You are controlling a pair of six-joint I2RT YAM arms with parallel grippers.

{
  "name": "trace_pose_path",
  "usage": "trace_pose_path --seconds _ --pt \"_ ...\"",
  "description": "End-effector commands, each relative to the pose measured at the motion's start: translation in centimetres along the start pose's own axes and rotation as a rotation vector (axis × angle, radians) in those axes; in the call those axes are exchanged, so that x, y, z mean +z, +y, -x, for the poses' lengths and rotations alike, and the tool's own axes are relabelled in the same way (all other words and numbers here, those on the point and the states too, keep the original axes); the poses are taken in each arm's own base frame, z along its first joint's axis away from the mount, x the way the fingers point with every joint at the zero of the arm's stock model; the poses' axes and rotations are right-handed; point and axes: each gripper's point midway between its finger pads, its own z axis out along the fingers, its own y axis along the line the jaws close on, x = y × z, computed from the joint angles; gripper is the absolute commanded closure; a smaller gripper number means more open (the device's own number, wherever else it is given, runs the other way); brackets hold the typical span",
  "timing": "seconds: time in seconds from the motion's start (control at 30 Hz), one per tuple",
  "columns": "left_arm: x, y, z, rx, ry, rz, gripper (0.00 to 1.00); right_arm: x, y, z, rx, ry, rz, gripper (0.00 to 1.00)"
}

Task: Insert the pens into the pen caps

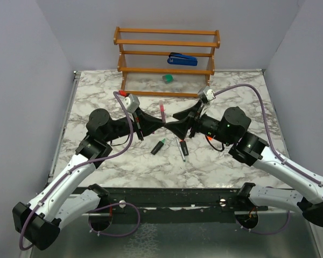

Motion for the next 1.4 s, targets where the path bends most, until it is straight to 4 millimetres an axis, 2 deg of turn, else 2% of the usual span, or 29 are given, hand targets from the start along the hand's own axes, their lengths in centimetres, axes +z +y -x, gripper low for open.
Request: trace_pose_path --seconds 0.0,0.53,0.73,1.07,1.37 --pt "0.1 -0.8 -0.3 -0.009 0.003 -0.053 1.0 0.9 0.4 1.4 -0.027 -0.045 0.023 0.4" --pt "0.0 -1.5 -0.4 -0.011 0.008 -0.092 1.0 2.4 0.4 1.0 -0.022 -0.042 0.044 0.45" --pt "-0.1 -1.7 -0.6 -0.016 0.014 -0.098 1.0 2.5 0.3 1.7 -0.028 -0.073 0.034 0.45" --pt "0.0 -1.8 -0.7 -0.021 0.016 -0.11 1.0 1.4 -0.1 3.8 -0.048 -0.146 -0.011 0.45" --pt "0.0 -1.9 -0.4 -0.017 0.012 -0.113 1.0 2.3 -0.1 2.1 -0.035 -0.1 0.013 0.46"
